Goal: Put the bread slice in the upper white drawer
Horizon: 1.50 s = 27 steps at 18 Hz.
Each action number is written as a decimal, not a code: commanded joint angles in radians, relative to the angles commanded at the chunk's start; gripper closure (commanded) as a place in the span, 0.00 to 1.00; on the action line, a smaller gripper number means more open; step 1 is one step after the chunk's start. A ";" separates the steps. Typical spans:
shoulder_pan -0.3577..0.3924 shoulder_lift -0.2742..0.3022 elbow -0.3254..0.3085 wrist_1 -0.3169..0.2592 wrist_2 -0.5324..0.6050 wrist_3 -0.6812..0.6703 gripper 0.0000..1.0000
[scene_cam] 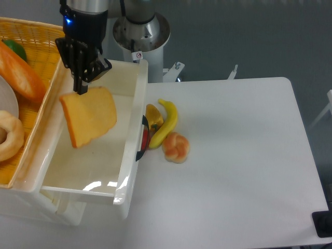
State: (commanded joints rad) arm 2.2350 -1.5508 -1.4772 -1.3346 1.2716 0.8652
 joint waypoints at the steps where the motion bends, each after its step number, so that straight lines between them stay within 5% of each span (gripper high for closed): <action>1: 0.000 0.000 0.000 0.002 0.005 0.000 0.00; 5: 0.021 -0.006 0.000 0.005 0.006 0.011 0.00; 10: 0.159 -0.027 -0.008 0.008 0.103 0.052 0.00; 14: 0.306 -0.104 -0.011 0.029 0.161 0.172 0.00; 19: 0.492 -0.218 -0.031 0.159 0.163 0.437 0.00; 27: 0.611 -0.408 -0.041 0.216 0.199 0.508 0.00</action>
State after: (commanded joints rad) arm 2.8455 -1.9587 -1.5187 -1.1184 1.4709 1.3728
